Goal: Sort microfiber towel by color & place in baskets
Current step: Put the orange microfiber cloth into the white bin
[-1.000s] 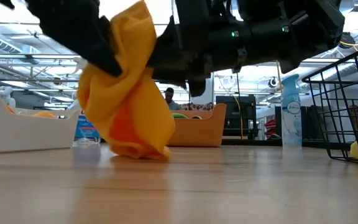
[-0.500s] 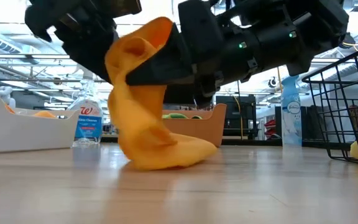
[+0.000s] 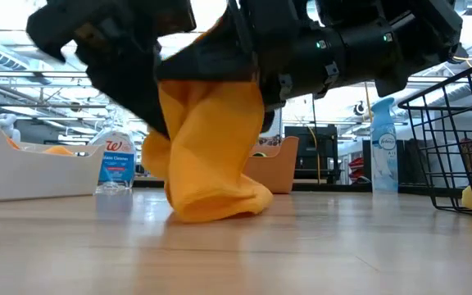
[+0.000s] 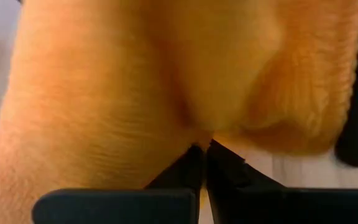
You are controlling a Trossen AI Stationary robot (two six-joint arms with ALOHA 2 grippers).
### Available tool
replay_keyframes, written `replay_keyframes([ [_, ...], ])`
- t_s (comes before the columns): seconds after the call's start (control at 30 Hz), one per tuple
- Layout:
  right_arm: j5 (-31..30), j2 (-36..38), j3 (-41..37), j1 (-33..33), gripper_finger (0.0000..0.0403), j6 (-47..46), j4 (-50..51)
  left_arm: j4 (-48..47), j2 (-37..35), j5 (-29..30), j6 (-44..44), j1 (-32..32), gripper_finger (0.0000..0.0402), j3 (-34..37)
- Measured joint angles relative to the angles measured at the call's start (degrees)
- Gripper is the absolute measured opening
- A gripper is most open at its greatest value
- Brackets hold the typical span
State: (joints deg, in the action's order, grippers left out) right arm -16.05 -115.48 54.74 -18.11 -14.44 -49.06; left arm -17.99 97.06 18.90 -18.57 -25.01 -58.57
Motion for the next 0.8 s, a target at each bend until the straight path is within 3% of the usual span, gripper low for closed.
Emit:
replay_keyframes([
  [0.1, -0.1, 0.0, 0.0, 0.0, 0.0354, -0.2, -0.1, 0.0, 0.4, 0.2, 0.0, 0.0, 0.0018, 0.0],
  [0.2, -0.2, 0.0, 0.0, 0.1, 0.0298, -0.3, 0.8, 0.1, 0.4, 0.4, -0.1, 0.0, 0.0018, 0.0],
  [0.53, -0.3, 0.0, 0.0, 0.2, 0.0025, 0.5, 4.8, -3.4, -0.2, -0.6, -5.9, -0.2, 0.0036, 0.0],
  [0.6, -0.2, 0.0, 0.0, 0.2, 0.0013, 0.6, 5.4, -4.9, -0.8, -2.0, -8.5, -0.4, 0.0061, 0.0],
  [0.8, 1.5, 0.0, 0.0, 0.2, 0.0031, 3.6, 5.9, -11.2, -5.5, -1.6, -13.8, -3.3, 0.0161, 0.1],
])
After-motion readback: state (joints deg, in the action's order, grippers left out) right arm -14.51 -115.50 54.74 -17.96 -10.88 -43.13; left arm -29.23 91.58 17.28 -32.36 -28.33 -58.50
